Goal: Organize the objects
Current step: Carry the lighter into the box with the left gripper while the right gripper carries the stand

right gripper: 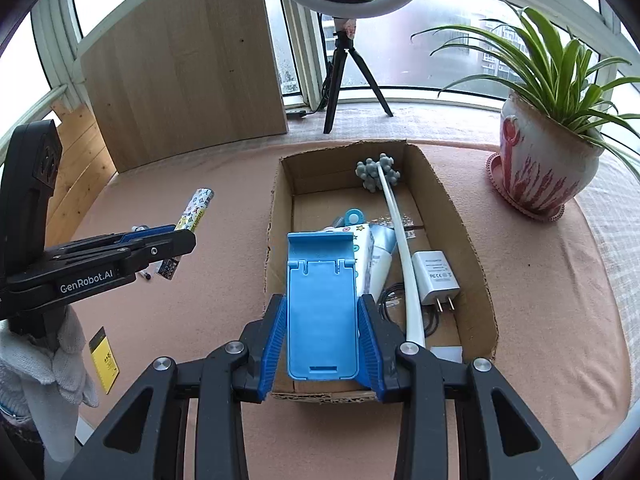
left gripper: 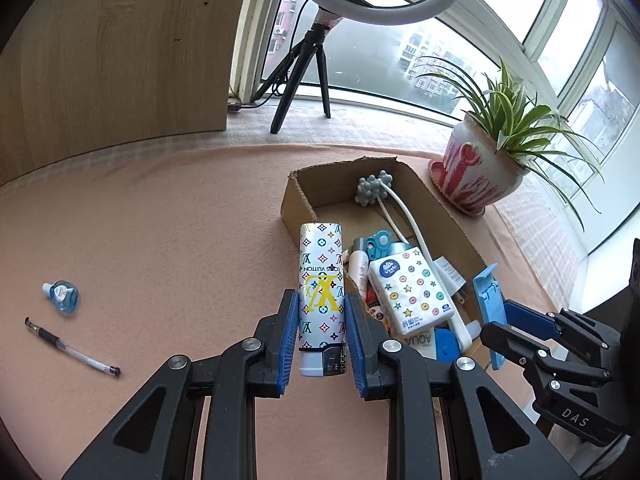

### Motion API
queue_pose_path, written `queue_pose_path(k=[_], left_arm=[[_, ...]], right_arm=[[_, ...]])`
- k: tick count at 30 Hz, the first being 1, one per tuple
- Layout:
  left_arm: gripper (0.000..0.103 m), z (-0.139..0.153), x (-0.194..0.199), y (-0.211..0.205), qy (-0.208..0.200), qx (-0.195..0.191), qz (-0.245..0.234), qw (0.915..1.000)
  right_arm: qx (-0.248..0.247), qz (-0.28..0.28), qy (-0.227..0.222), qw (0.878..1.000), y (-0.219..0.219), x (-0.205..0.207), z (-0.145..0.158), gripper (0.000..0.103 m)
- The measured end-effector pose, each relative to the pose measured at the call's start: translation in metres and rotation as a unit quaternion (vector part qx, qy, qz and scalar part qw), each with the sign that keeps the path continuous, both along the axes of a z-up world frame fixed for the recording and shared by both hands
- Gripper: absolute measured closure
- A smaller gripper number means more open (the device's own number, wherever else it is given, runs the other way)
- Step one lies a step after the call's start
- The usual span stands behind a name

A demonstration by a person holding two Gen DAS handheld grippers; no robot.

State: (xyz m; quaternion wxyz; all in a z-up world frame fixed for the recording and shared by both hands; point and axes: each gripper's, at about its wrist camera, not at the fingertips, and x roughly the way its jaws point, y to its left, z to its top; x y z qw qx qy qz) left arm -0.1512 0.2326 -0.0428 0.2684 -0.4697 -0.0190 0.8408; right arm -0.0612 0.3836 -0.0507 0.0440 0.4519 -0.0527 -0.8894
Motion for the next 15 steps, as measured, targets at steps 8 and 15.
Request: queue_pose_path(k=[8, 15], left_arm=[[0.078, -0.002, -0.019, 0.048, 0.008, -0.008, -0.019, 0.9998], [0.078, -0.001, -0.033, 0.072, 0.014, -0.014, -0.027, 0.9994]], right_arm=[[-0.002, -0.024, 0.002, 1.0, 0.028, -0.004, -0.001, 0.07], [-0.004, -0.032, 0.011, 0.999, 0.038, -0.009, 0.001, 0.07]])
